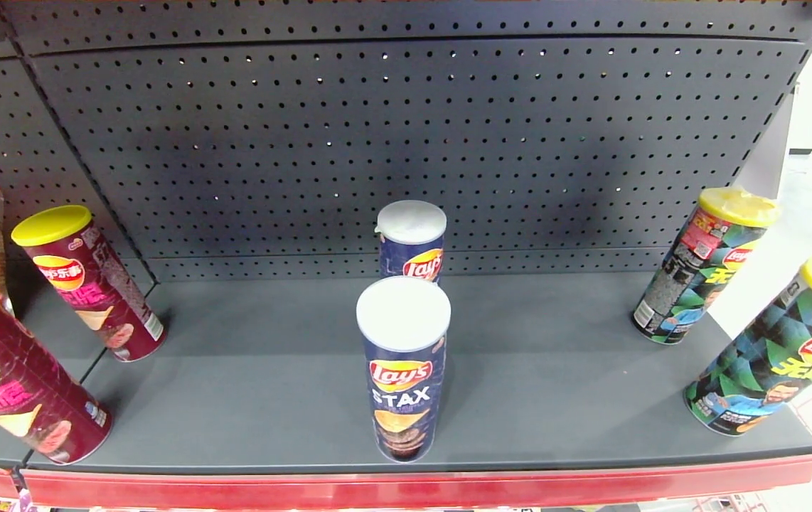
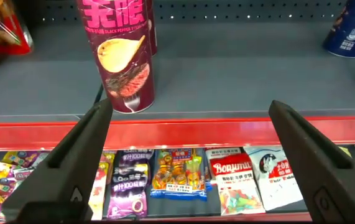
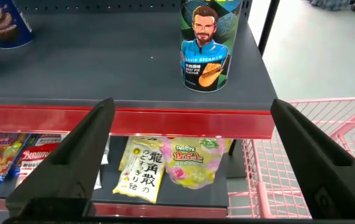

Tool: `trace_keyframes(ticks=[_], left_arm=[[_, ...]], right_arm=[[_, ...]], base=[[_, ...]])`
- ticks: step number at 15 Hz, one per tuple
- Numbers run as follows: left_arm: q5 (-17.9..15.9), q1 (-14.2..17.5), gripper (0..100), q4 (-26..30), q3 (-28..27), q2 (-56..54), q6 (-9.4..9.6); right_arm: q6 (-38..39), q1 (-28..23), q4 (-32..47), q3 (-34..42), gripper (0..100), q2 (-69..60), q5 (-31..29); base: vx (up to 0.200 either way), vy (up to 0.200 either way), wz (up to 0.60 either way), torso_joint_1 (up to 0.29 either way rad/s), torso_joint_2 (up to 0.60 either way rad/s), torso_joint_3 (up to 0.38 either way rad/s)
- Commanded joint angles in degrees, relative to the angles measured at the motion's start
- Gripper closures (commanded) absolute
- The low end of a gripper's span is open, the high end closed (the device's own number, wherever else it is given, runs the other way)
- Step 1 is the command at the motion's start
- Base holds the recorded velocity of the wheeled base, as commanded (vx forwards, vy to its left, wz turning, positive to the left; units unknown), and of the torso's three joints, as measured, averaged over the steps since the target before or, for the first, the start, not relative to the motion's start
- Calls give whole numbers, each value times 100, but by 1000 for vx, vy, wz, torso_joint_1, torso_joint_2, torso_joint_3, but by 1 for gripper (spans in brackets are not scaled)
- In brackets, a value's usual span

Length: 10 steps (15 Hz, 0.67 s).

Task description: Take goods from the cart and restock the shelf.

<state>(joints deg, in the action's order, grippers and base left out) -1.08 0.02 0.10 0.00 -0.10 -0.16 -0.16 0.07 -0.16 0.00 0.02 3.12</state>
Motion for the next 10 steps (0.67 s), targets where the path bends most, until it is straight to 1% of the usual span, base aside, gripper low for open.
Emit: trace_keyframes(ticks=[1, 10], left_arm=[[3, -2, 0, -1, 0, 10, -2], [3, -2, 0, -1, 0, 10, -2]], right_arm=[[-2, 1, -2, 0, 0, -2, 4], [-2, 1, -2, 0, 0, -2, -4]], base=[[0, 0, 0, 0, 0, 0], [0, 0, 0, 0, 0, 0]])
